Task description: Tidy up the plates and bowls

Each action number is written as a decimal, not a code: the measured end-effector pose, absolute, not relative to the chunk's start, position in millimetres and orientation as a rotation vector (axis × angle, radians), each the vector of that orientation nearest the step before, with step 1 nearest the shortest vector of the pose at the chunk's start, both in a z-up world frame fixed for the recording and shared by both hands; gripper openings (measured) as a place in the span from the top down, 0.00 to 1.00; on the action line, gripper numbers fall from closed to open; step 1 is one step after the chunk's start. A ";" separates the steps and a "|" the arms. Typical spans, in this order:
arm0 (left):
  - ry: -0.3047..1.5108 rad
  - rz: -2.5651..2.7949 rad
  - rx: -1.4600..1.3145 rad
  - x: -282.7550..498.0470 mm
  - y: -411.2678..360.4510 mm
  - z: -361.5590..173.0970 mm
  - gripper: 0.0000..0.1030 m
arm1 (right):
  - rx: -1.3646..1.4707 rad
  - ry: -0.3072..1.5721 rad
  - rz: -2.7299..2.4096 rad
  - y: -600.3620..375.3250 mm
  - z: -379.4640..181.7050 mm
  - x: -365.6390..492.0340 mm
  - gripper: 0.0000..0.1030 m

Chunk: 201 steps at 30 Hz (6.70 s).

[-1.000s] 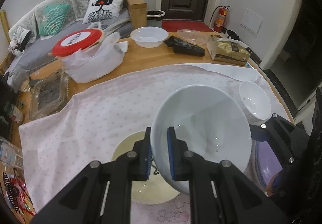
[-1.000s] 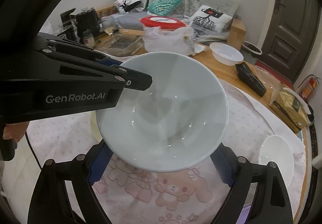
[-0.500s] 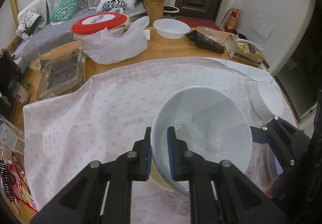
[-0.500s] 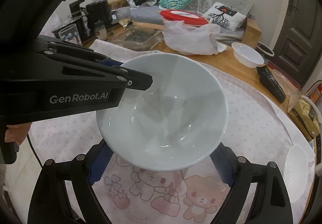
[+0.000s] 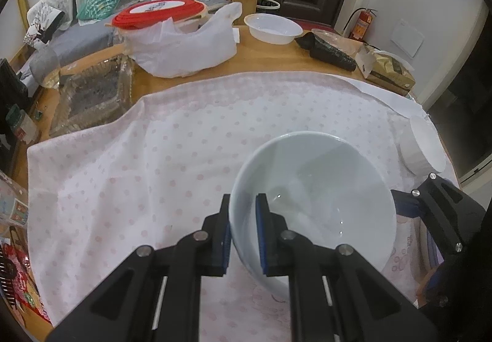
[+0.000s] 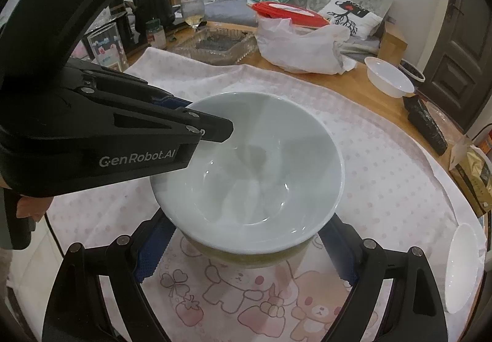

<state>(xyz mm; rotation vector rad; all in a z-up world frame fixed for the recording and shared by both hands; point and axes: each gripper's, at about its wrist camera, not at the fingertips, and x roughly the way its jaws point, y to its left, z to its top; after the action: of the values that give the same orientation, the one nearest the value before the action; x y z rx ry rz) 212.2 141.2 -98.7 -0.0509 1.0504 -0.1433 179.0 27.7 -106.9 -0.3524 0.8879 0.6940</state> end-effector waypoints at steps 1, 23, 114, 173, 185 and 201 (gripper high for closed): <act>1.053 -0.143 -0.050 212.6 141.5 -100.1 0.90 | -0.353 0.890 0.695 27.8 -107.4 179.2 0.16; 1.084 -0.140 -0.025 214.9 134.9 -114.1 0.88 | -0.367 0.896 0.696 25.0 -108.9 173.9 0.15; 1.106 -0.369 0.073 308.0 -147.8 -128.9 0.90 | -0.195 0.993 0.554 -238.5 -158.0 265.3 0.09; 0.940 -0.237 0.022 199.8 34.7 -33.2 0.90 | -0.290 0.846 0.688 -70.4 -74.0 182.2 0.09; 0.953 -0.181 -0.031 194.3 95.1 -47.1 0.90 | -0.333 0.868 0.747 -9.0 -83.9 182.9 0.09; 0.986 -0.161 -0.059 202.9 125.9 -70.2 0.90 | -0.390 0.901 0.766 26.9 -103.2 191.9 0.09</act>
<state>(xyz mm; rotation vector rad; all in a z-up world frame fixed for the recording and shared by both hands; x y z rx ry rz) 202.9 125.9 -70.2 -0.0590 0.9858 -0.1606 191.9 26.9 -103.2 -0.3900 0.9014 0.7655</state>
